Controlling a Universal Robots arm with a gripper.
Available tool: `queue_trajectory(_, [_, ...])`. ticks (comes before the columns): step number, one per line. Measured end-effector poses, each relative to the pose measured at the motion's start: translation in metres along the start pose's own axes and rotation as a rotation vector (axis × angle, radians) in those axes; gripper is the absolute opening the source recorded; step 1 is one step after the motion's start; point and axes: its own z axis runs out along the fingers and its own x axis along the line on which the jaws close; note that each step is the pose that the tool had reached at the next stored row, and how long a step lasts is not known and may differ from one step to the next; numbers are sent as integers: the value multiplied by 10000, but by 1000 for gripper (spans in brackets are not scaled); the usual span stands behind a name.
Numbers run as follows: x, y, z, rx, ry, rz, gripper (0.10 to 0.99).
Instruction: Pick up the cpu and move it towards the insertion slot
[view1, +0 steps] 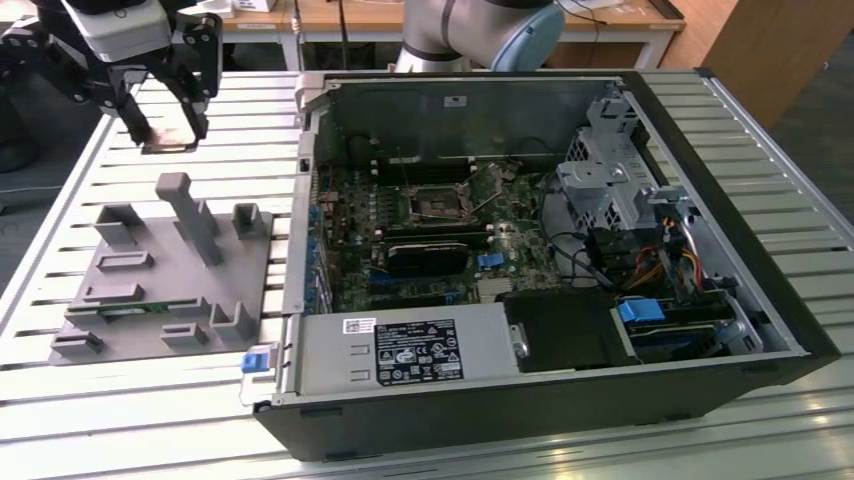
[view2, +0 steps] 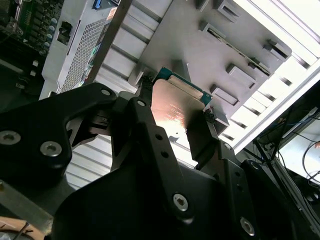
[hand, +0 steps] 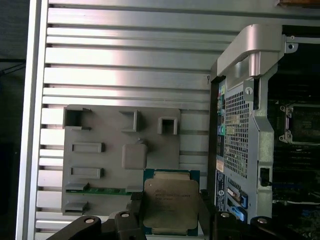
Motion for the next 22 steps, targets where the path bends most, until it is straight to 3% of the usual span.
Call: queue_trajectory(22, [-174,-1,2,-1,0,0,525])
